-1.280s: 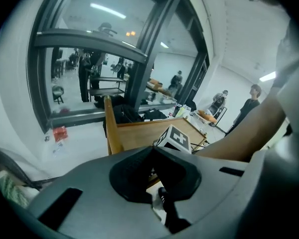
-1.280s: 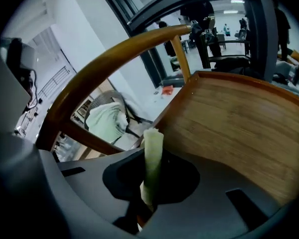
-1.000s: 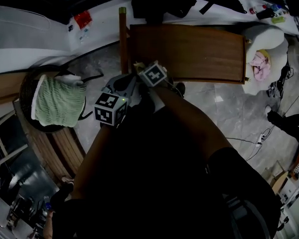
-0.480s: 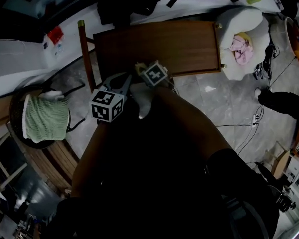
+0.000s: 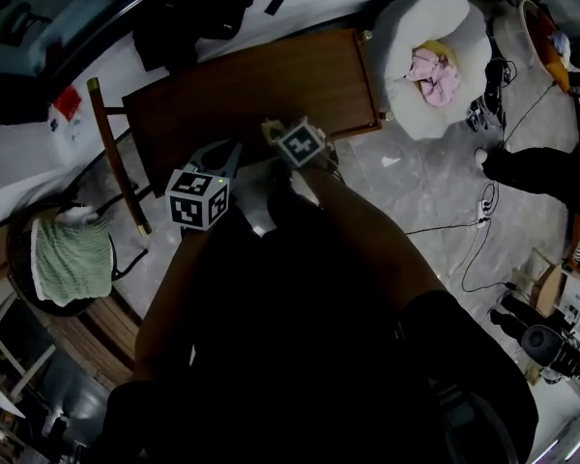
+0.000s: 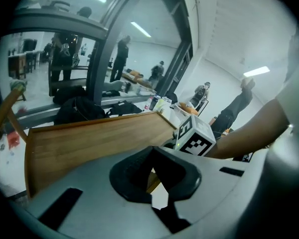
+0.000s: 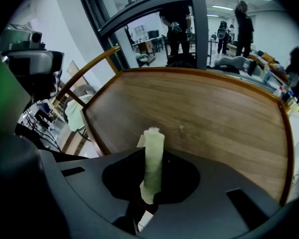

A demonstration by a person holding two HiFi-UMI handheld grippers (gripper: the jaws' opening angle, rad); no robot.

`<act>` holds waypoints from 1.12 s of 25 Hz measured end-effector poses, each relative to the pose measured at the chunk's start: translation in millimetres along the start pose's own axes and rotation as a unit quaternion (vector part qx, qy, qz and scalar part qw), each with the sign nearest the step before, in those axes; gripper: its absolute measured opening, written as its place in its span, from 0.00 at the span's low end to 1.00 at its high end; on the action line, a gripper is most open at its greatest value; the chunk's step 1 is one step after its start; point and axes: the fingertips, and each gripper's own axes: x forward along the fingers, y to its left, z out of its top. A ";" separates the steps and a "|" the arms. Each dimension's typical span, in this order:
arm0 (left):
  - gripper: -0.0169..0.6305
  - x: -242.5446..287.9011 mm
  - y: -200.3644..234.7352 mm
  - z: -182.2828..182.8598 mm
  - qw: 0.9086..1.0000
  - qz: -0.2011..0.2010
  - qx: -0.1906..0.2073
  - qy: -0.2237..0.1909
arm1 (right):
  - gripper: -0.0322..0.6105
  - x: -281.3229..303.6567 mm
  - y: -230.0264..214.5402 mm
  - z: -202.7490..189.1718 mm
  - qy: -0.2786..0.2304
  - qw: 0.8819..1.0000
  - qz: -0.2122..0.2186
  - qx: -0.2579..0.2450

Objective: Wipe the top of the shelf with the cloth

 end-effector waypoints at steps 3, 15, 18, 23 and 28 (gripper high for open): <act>0.04 23.9 -11.2 -1.5 1.000 -0.004 0.000 0.011 | 0.12 -16.8 -31.1 -16.0 -0.003 1.000 -0.016 0.019; 0.04 79.8 -60.2 6.4 0.999 -0.039 0.020 0.033 | 0.12 -65.8 -114.3 -64.4 -0.019 0.995 -0.064 0.078; 0.04 87.1 -67.9 9.1 0.998 -0.045 0.024 0.034 | 0.12 -76.3 -131.7 -73.0 -0.021 0.992 -0.086 0.086; 0.04 99.3 -77.2 14.4 0.998 -0.050 0.026 0.033 | 0.12 -92.6 -160.8 -82.5 -0.021 0.988 -0.119 0.096; 0.04 102.4 -84.0 15.7 0.998 -0.054 0.023 0.028 | 0.12 -102.8 -174.2 -93.9 -0.008 0.987 -0.129 0.096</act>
